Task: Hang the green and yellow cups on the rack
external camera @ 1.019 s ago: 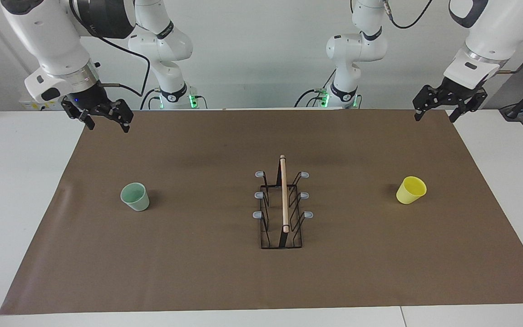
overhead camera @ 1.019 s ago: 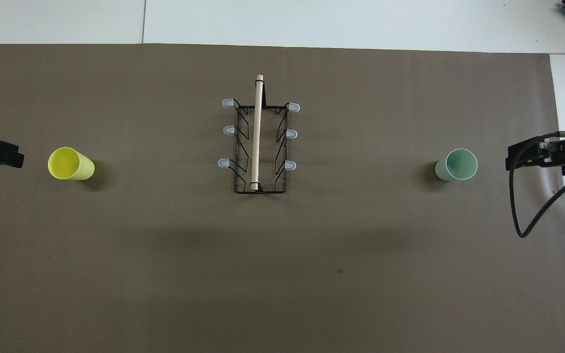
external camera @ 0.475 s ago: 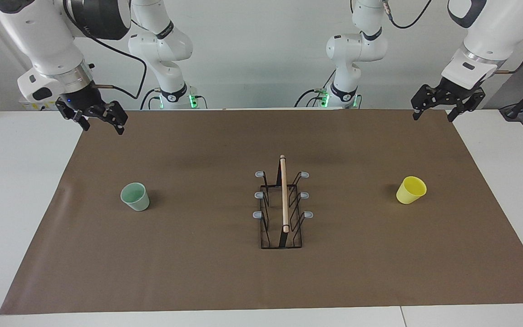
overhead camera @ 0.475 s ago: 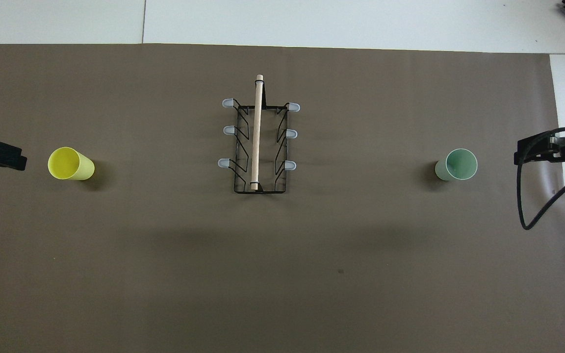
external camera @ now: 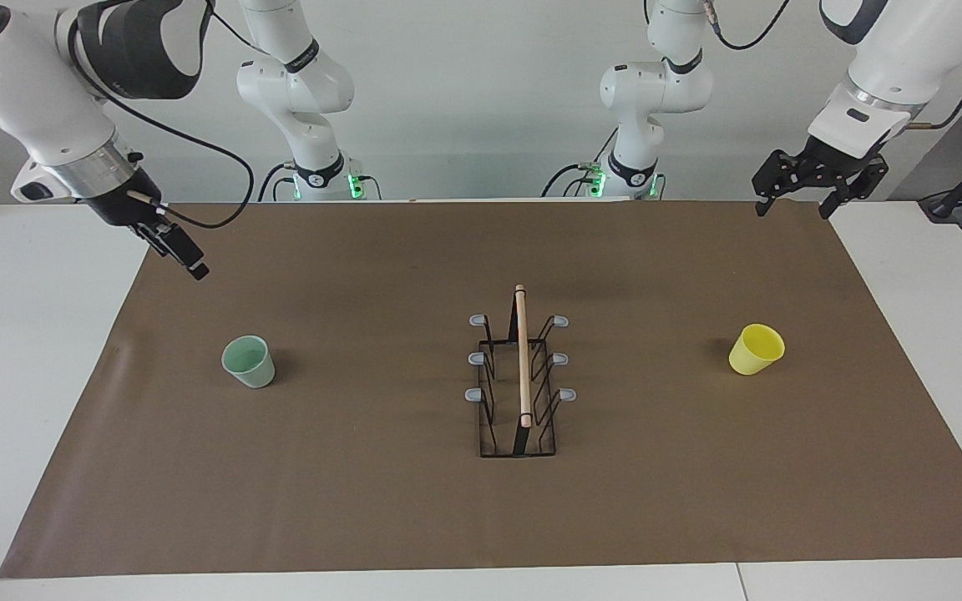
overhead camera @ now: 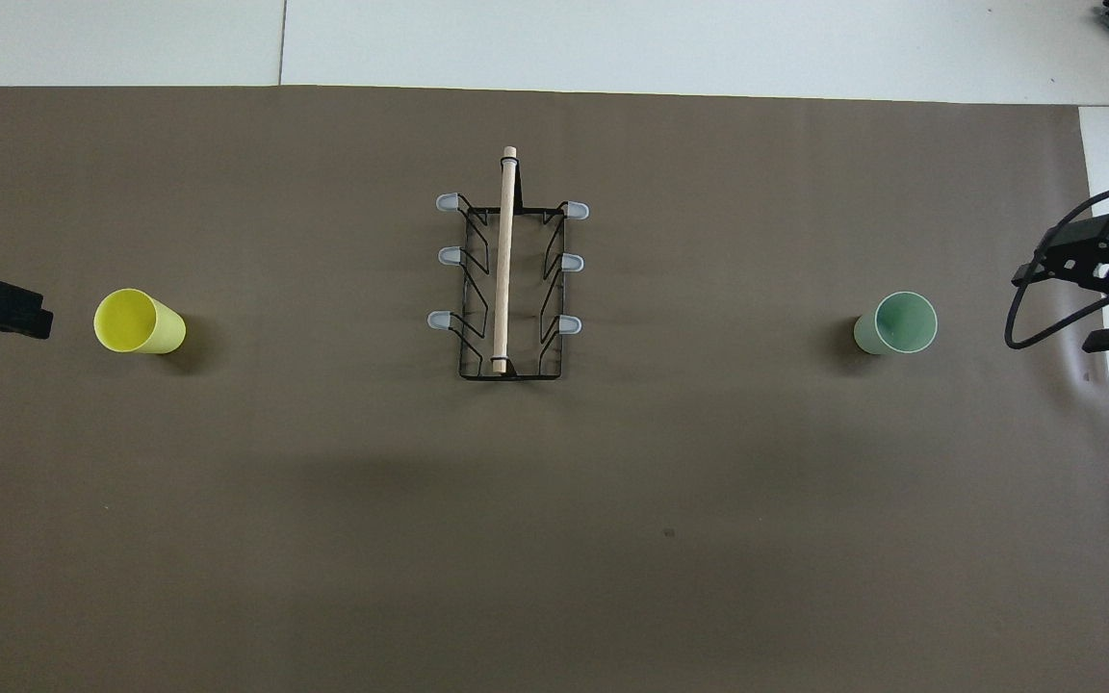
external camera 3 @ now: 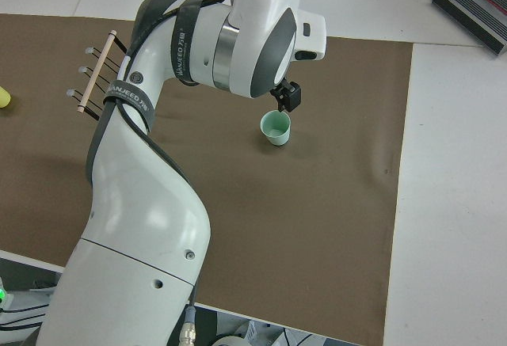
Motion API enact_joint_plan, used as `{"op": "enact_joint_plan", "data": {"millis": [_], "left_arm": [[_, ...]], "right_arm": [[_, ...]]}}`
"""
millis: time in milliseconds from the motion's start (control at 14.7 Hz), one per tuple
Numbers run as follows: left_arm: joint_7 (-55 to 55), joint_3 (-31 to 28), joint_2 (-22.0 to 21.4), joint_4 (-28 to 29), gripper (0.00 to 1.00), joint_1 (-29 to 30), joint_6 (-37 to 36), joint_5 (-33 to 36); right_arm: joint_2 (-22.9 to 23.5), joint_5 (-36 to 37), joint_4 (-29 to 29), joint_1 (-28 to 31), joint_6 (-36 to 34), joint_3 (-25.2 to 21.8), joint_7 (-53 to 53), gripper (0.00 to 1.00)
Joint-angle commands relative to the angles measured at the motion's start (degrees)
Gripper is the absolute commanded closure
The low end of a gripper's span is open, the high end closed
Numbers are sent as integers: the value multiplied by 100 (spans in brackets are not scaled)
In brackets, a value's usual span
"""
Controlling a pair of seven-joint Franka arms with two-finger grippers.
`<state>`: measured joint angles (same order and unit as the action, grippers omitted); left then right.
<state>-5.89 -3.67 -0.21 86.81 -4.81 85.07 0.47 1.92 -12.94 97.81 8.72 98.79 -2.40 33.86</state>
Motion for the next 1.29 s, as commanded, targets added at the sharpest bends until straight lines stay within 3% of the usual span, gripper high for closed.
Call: {"op": "enact_joint_plan", "data": {"millis": [0,136,407,543,747,883,1222], "left_arm": [[96,-46,3,170,0,251,220,6],[157,-72,301,126,0,523,177,-238],[298,-81,854,126,10,1130,343,-713],[604,-81,1188,91,10,1316,527,-1047],[1289,-81,1601,65,13,1500,721,-1363],[1685,-90,1944,-76,13,1763,722,-1776],[3064,-98,2682,-278,9,2379,695,-3235]], "right_arm": [[421,-1014,63,576,123,38,812,3],[808,-1823,63,902,149,38,1253,2],[1424,-3327,72,1430,53,38,2028,3],[1469,-3548,316,1615,17,47,2020,3],[2012,-4198,388,2001,-640,47,1898,3],[2110,-4410,432,2020,-808,47,1782,3],[2584,-4840,573,2152,-1002,47,1186,3]]}}
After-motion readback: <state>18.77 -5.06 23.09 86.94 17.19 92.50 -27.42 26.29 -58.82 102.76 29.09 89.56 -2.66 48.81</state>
